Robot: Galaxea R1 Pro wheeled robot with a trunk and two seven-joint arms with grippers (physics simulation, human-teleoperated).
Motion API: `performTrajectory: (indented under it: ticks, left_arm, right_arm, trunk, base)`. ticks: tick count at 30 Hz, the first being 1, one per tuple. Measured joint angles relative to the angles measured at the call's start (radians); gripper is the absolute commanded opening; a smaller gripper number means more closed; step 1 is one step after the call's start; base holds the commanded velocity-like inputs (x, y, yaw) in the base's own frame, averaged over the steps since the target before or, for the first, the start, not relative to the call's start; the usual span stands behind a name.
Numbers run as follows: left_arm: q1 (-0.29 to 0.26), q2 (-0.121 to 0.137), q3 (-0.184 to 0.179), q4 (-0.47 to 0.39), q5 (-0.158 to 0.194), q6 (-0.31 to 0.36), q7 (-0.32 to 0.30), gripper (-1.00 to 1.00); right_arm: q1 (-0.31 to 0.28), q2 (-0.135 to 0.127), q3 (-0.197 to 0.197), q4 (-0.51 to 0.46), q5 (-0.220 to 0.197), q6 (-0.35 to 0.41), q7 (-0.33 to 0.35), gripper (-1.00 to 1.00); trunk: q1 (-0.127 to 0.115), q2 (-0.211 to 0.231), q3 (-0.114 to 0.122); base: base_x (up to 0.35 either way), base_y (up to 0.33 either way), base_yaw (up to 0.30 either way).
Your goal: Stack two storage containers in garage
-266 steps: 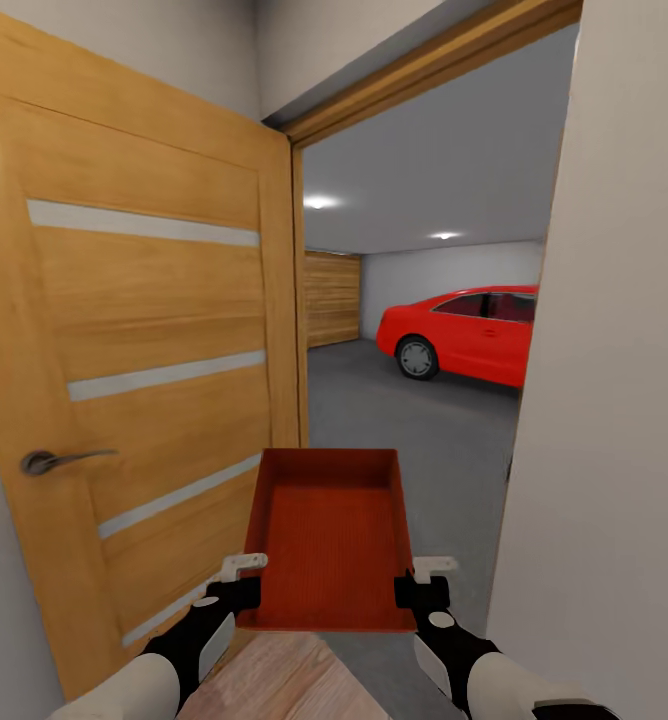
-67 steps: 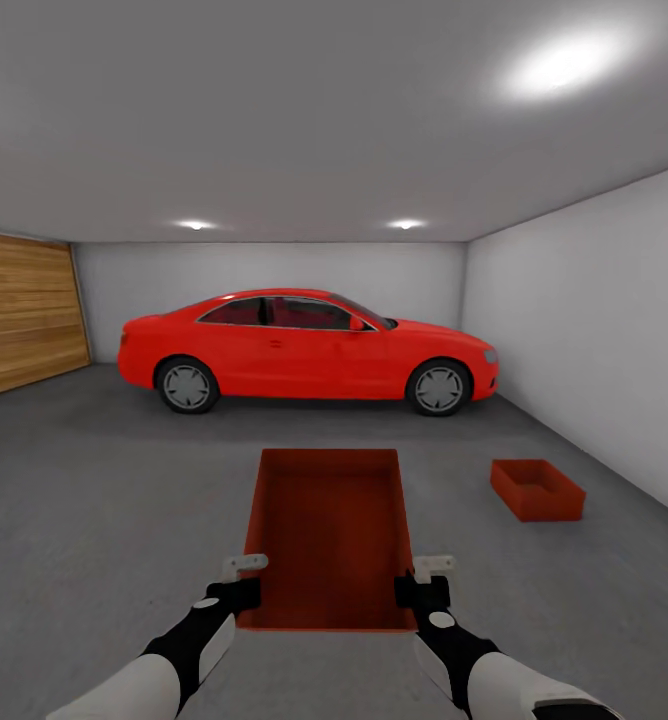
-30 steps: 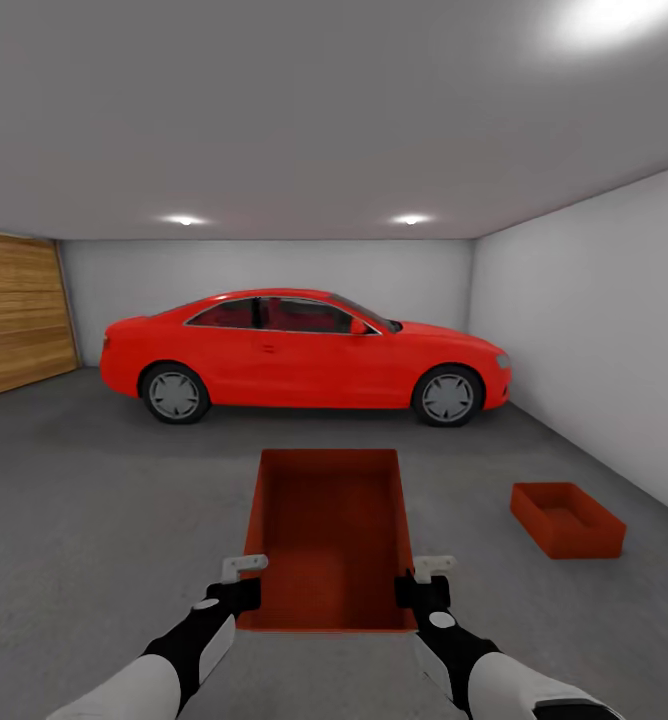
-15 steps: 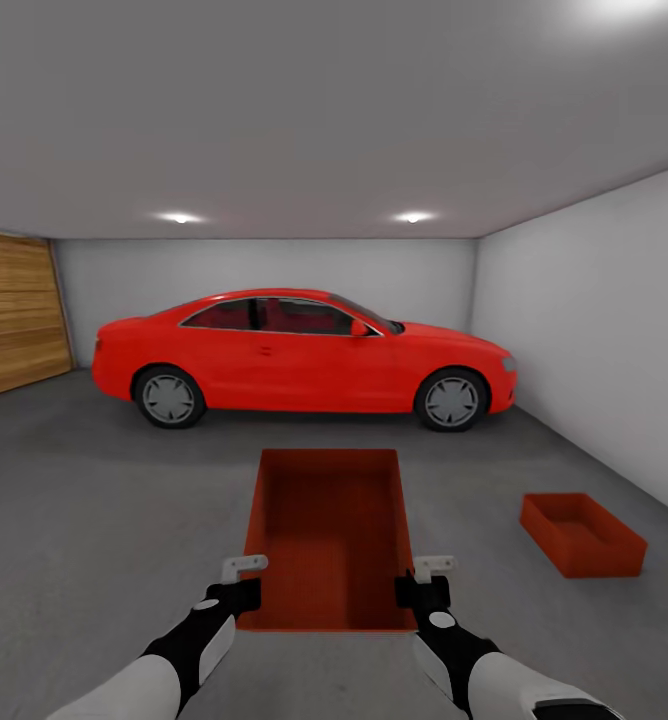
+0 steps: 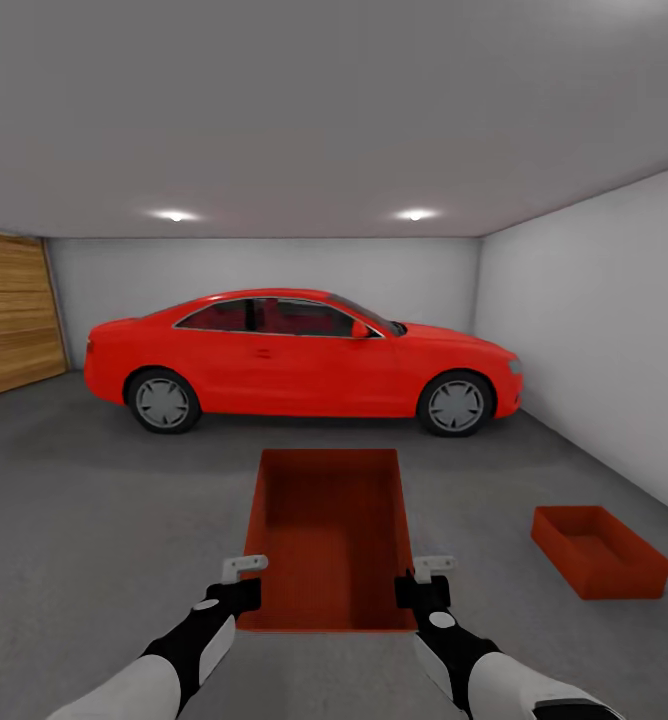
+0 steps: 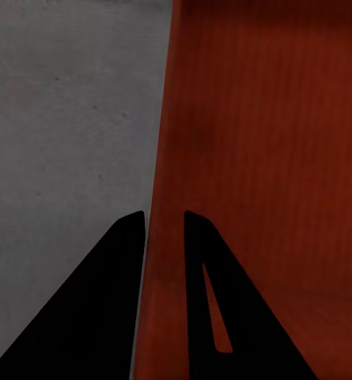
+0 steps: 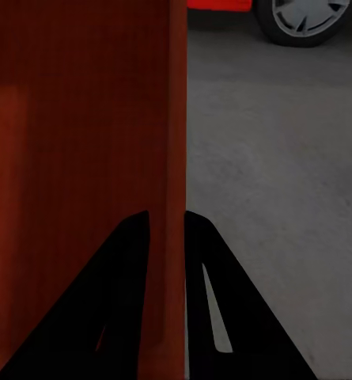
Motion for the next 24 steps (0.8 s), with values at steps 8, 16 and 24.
performTrajectory:
  ticks: [8, 16, 24]
  left_arm:
    - [0.0, 0.0, 0.0, 0.0, 0.0, 0.0, 0.0, -1.0]
    - [0.0, 0.0, 0.0, 0.0, 0.0, 0.0, 0.0, -1.0]
    - [0.0, 0.0, 0.0, 0.001, 0.0, -0.002, 0.0, -1.0]
  right_arm:
    - [0.0, 0.0, 0.0, 0.0, 0.0, 0.0, 0.0, -1.0]
    - [0.0, 0.0, 0.001, 0.0, 0.0, 0.0, 0.0, -1.0]
    - [0.0, -0.001, 0.001, 0.0, 0.0, 0.0, 0.001, -1.0]
  trunk:
    - [0.0, 0.0, 0.0]
    - [0.0, 0.0, 0.0]
    - [0.0, 0.0, 0.0]
  base:
    - [0.321, 0.0, 0.0]
    - [0.321, 0.0, 0.0]
    - [0.321, 0.0, 0.0]
